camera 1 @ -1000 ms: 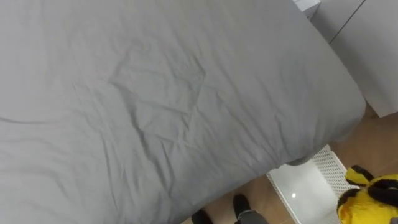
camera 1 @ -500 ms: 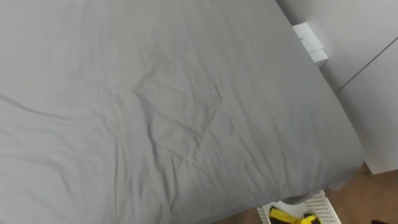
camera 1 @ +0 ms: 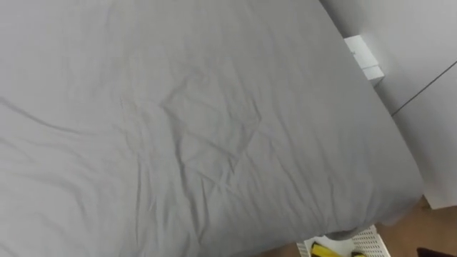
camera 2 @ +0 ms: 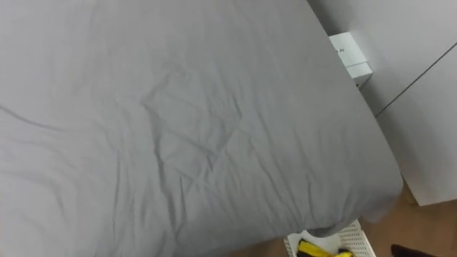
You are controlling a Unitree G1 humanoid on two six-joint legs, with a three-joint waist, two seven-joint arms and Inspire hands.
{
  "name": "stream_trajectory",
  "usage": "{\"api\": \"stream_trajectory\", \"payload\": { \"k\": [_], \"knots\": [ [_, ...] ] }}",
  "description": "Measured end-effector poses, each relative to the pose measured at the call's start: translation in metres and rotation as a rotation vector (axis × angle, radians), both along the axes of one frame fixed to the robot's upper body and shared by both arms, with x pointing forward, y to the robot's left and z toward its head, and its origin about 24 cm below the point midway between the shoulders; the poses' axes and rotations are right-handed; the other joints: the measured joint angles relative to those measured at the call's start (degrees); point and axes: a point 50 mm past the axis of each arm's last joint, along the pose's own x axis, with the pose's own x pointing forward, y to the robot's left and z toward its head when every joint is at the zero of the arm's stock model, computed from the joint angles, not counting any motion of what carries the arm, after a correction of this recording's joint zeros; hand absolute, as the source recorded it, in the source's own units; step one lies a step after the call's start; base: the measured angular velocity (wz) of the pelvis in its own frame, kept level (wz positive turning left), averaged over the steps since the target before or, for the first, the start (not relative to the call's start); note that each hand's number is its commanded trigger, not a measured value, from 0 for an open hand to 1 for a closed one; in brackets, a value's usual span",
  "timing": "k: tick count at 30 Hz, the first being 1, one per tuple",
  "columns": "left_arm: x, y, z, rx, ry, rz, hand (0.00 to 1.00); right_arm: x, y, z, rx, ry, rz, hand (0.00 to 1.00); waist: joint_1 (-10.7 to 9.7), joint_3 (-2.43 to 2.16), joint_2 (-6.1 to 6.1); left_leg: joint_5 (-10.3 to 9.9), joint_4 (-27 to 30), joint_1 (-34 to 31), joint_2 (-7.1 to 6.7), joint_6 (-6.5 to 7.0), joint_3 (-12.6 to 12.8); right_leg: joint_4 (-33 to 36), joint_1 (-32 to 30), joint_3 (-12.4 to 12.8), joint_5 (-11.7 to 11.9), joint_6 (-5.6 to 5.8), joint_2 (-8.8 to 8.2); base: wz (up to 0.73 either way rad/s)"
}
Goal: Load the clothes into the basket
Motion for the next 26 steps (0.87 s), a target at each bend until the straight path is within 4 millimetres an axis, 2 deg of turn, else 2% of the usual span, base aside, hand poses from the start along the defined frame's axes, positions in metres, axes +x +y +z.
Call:
{"api": "stream_trajectory", "payload": {
  "k": [3, 6, 8, 12, 13, 16, 18, 22, 26],
  "knots": [
    [-0.006, 0.001, 0.0, 0.001, 0.002, -0.005, 0.0, -0.013, 0.012, -0.011, 0.06, 0.015, 0.018, 0.0, -0.22, 0.01, -0.12, 0.15, -1.23, 2.38, -0.49, -0.32, -1.81, -1.85, 3.16, -1.26, -0.11, 0.05, -0.17, 0.24],
    [-0.012, -0.001, 0.0, 0.012, 0.019, -0.054, 0.0, -0.027, 0.024, -0.021, 0.114, 0.047, 0.043, 0.0, 0.82, 0.02, -0.48, 0.0, -1.85, 5.65, -0.92, -0.67, -2.94, -3.55, 7.16, -1.92, -0.43, 0.23, -0.25, 0.19],
    [-0.013, -0.002, 0.0, 0.02, 0.017, -0.061, 0.0, -0.028, 0.038, -0.028, 0.156, 0.069, 0.097, 0.0, 0.83, 0.2, -0.92, -0.17, -1.87, 6.74, -1.13, -0.8, -4.13, -4.25, 8.99, -3.23, -0.63, 0.24, -0.42, 0.29],
    [-0.008, -0.009, -0.001, 0.059, 0.003, -0.099, 0.0, -0.03, 0.074, -0.044, 0.277, 0.122, 0.264, 0.0, 1.37, 0.04, -1.81, -0.17, -1.75, 8.21, -1.76, -0.79, -7.27, -4.39, 11.77, -5.33, -1.59, 0.39, -0.8, 0.4],
    [-0.006, -0.011, -0.002, 0.061, 0.0, -0.1, 0.0, -0.03, 0.083, -0.048, 0.315, 0.131, 0.297, 0.0, 1.7, 0.12, -1.97, -0.17, -1.77, 8.71, -1.95, -0.79, -7.89, -4.36, 12.48, -5.89, -1.84, 0.43, -0.93, 0.3],
    [-0.004, -0.012, -0.001, 0.077, -0.009, -0.129, 0.0, -0.04, 0.091, -0.054, 0.353, 0.178, 0.298, 0.0, 2.77, 0.28, -2.54, -0.2, -1.83, 9.95, -2.41, -0.78, -9.53, -4.42, 14.51, -7.71, -2.46, 0.56, -1.34, 0.31],
    [-0.003, -0.011, -0.001, 0.094, -0.013, -0.151, 0.0, -0.047, 0.093, -0.057, 0.39, 0.222, 0.333, 0.0, 3.0, 0.53, -3.02, -0.2, -1.78, 10.34, -2.66, -0.78, -10.65, -4.31, 15.27, -8.0, -2.78, 0.5, -1.44, 0.28],
    [0.003, -0.016, -0.001, 0.105, -0.021, -0.195, 0.0, -0.05, 0.103, -0.061, 0.444, 0.281, 0.404, 0.0, 4.29, 0.53, -3.1, -0.19, -1.61, 10.36, -3.02, -0.76, -11.96, -4.33, 15.87, -9.21, -2.96, 0.64, -1.67, 0.16],
    [0.004, -0.022, -0.002, 0.088, -0.041, -0.158, 0.0, -0.052, 0.103, -0.061, 0.447, 0.304, 0.412, 0.0, 5.47, 0.5, -3.3, -0.19, -1.61, 10.56, -3.05, -0.75, -11.93, -4.38, 16.39, -9.28, -2.96, 0.64, -1.69, 0.02]
  ]
}}
